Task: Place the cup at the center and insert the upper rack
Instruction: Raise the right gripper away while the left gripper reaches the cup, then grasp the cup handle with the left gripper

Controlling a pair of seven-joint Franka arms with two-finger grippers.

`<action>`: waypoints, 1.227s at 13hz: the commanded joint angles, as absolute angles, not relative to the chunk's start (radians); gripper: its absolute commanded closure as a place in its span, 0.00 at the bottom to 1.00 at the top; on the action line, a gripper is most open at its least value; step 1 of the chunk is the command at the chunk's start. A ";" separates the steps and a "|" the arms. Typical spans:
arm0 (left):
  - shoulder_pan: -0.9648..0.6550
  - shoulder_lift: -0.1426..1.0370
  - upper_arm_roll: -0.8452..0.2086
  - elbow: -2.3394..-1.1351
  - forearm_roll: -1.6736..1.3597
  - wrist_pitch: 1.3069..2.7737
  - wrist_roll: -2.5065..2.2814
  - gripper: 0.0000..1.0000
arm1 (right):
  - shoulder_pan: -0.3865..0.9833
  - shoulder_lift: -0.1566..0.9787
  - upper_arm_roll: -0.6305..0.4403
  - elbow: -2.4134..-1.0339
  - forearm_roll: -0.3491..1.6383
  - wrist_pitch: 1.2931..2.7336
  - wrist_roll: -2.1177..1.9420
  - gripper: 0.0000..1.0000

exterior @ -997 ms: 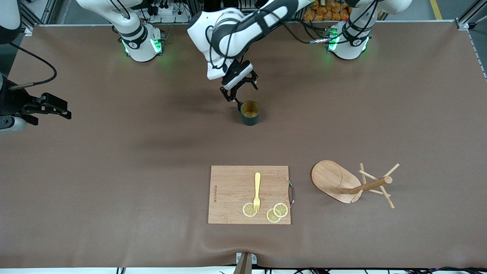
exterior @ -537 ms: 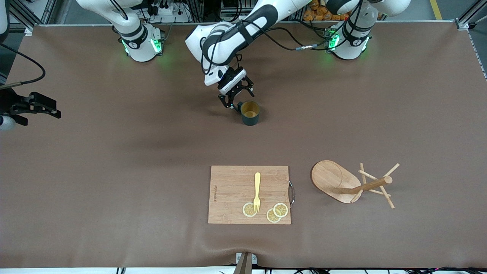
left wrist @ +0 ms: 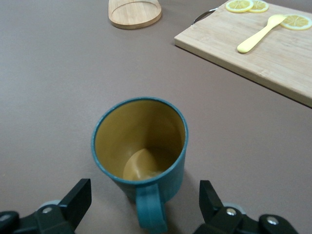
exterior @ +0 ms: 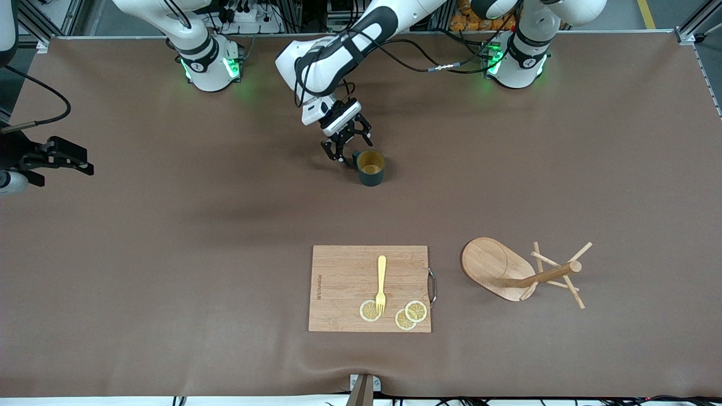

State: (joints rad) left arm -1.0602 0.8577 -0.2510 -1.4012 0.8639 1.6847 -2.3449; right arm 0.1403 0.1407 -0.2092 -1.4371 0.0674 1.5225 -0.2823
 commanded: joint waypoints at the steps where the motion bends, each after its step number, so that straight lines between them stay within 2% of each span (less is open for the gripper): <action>1: -1.085 0.884 -0.227 -1.373 0.887 1.710 -2.390 0.09 | 0.146 0.110 -0.207 -1.470 0.060 1.532 -0.291 0.00; 2: -1.086 0.884 -0.229 -1.370 0.887 1.710 -2.399 0.10 | 0.146 0.110 -0.207 -1.470 0.061 1.531 -0.291 0.00; 3: -1.088 0.887 -0.229 -1.370 0.885 1.710 -2.404 0.15 | 0.146 0.110 -0.207 -1.470 0.061 1.531 -0.291 0.00; 6: -1.094 0.897 -0.229 -1.370 0.885 1.710 -2.456 0.45 | 0.146 0.109 -0.207 -1.470 0.061 1.528 -0.291 0.00; 10: -1.095 0.907 -0.230 -1.371 0.884 1.710 -2.485 0.62 | 0.141 0.107 -0.207 -1.470 0.058 1.526 -0.279 0.00; 14: -1.095 0.900 -0.230 -1.368 0.881 1.710 -2.485 1.00 | 0.104 0.095 -0.207 -1.471 0.058 1.525 -0.276 0.00; 16: -1.094 0.881 -0.233 -1.367 0.874 1.709 -2.484 1.00 | 0.083 0.094 -0.207 -1.471 0.058 1.520 -0.275 0.00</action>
State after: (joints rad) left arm -1.0838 0.8931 -0.2389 -1.3826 0.8643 1.7094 -2.4741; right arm 0.1113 0.1322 -0.2188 -1.4373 0.0671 1.5215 -0.2817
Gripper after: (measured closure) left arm 0.789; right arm 0.000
